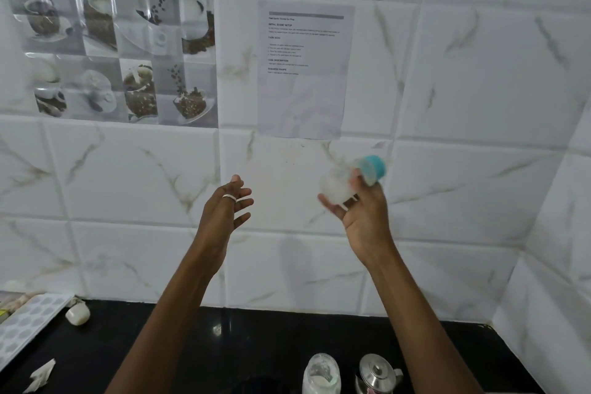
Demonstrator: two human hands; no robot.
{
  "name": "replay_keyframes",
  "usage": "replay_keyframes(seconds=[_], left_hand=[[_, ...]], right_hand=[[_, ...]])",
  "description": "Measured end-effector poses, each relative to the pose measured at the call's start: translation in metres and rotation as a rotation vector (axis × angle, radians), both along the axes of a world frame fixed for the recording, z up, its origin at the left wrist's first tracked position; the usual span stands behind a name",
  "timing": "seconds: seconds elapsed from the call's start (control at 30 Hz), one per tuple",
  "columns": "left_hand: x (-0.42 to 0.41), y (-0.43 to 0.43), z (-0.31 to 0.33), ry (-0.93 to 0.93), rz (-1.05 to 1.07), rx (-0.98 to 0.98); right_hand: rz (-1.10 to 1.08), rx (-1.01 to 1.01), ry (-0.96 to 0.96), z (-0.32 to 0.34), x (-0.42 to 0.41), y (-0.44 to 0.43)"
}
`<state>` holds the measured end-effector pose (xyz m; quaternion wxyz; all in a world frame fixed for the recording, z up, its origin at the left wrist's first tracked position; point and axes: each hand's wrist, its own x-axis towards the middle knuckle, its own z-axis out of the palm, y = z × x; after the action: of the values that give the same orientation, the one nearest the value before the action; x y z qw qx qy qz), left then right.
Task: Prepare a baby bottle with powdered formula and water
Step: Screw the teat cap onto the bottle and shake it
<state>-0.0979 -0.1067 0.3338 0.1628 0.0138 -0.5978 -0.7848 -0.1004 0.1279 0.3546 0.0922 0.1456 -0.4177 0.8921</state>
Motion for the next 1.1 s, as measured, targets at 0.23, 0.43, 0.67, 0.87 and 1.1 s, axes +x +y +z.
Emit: replay_keyframes(seconds=[0.23,0.43,0.67,0.87,1.1], left_hand=[[0.0,-0.003,-0.002,0.009,0.008,-0.026],[0.003,-0.001,0.001,0.018,0.021,-0.047],[0.008,-0.003,0.001,0.02,0.023,-0.06],[0.008,-0.002,0.005,0.012,0.02,-0.058],[0.01,-0.004,0.005,0.026,0.025,-0.064]], right_hand=[[0.089,0.4,0.002,-0.009,0.013,-0.001],[0.02,0.254,0.014,0.001,0.015,-0.004],[-0.019,-0.003,0.031,0.01,0.011,0.011],[0.083,0.419,0.016,-0.002,0.02,0.002],[0.013,0.218,0.012,0.005,0.015,-0.001]])
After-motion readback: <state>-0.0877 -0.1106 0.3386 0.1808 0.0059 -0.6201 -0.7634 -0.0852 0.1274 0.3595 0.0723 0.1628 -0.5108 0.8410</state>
